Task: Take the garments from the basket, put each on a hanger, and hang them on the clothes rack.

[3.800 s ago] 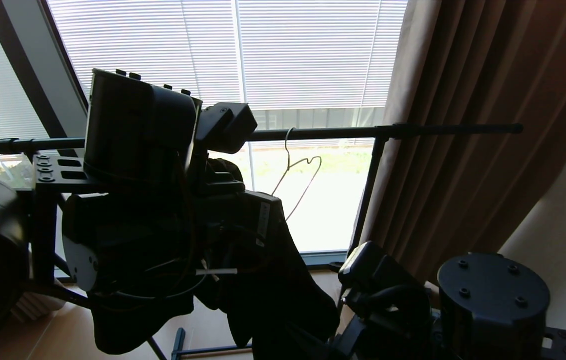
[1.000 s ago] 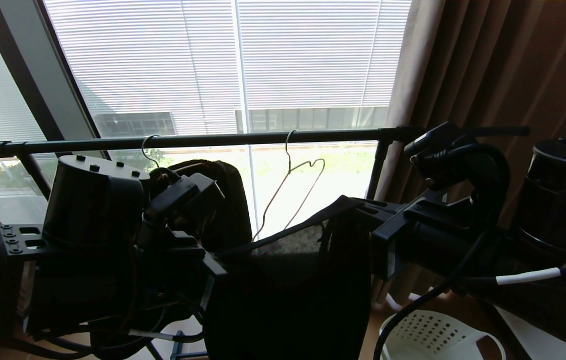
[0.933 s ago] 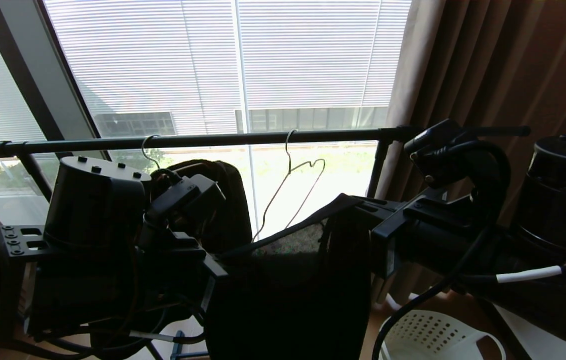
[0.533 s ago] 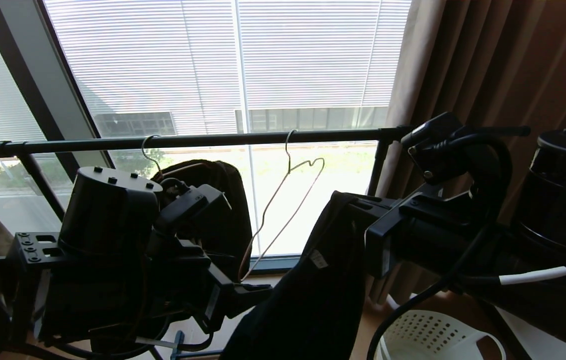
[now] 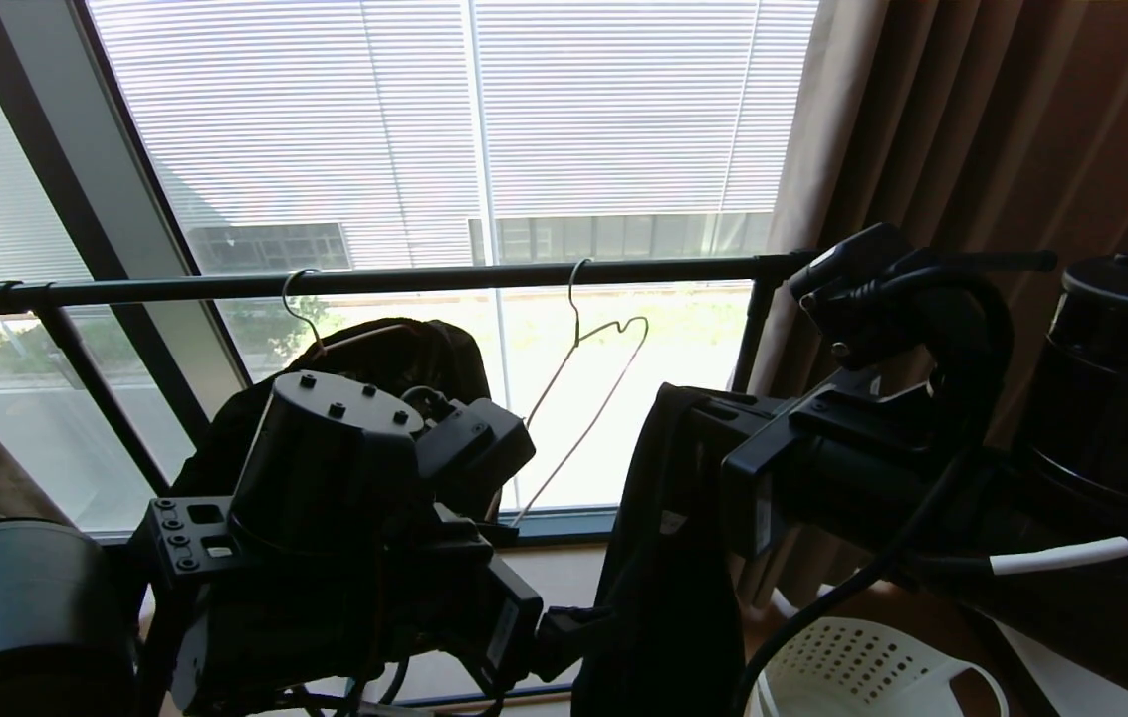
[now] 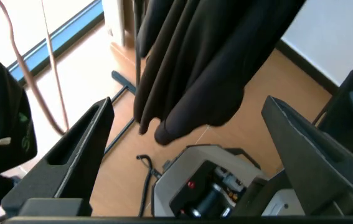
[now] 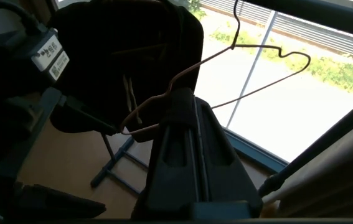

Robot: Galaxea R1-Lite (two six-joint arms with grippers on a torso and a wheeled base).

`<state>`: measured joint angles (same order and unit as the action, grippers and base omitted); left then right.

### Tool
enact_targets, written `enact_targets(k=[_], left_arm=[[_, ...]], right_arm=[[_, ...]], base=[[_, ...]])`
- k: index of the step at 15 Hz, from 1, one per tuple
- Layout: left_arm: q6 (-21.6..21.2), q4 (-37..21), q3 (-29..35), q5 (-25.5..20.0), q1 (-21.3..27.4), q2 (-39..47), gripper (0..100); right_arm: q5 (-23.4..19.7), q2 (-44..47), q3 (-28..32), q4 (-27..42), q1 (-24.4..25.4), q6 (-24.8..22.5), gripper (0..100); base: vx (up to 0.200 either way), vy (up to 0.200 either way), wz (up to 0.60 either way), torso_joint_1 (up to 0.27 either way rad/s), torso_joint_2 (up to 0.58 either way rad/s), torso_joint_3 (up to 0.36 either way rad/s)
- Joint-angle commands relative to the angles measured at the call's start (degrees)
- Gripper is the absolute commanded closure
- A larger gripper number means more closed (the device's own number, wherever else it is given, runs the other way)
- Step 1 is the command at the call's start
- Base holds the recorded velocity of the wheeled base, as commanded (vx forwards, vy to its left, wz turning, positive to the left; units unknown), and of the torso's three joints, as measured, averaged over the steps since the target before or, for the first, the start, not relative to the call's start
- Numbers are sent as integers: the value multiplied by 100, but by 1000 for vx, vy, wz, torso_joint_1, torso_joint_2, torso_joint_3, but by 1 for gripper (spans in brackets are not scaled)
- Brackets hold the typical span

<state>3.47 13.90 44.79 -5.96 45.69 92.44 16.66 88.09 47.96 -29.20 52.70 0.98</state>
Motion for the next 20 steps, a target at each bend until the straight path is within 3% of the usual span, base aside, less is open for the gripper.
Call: enact_targets(k=[1, 3, 8, 12, 20], left_arm=[[110, 78, 12, 130, 203, 63, 0], [338, 87, 39, 482, 458, 63, 0], [857, 87, 505, 666, 493, 389, 0], [980, 87, 742, 1238, 370, 811, 0], [1024, 78, 926, 1493, 54, 1338, 0]], right_arm=[[83, 77, 135, 72, 3, -1, 100], [285, 112, 328, 230, 3, -1, 100], [592, 253, 636, 318, 3, -1, 100], [601, 103, 680, 318, 91, -1, 100], [601, -231, 662, 318, 232, -1, 100]], base=[[0, 0, 0, 0, 0, 0], [0, 0, 0, 0, 0, 0], [0, 0, 0, 0, 0, 0], [0, 0, 0, 0, 0, 0], [0, 0, 0, 0, 0, 0]])
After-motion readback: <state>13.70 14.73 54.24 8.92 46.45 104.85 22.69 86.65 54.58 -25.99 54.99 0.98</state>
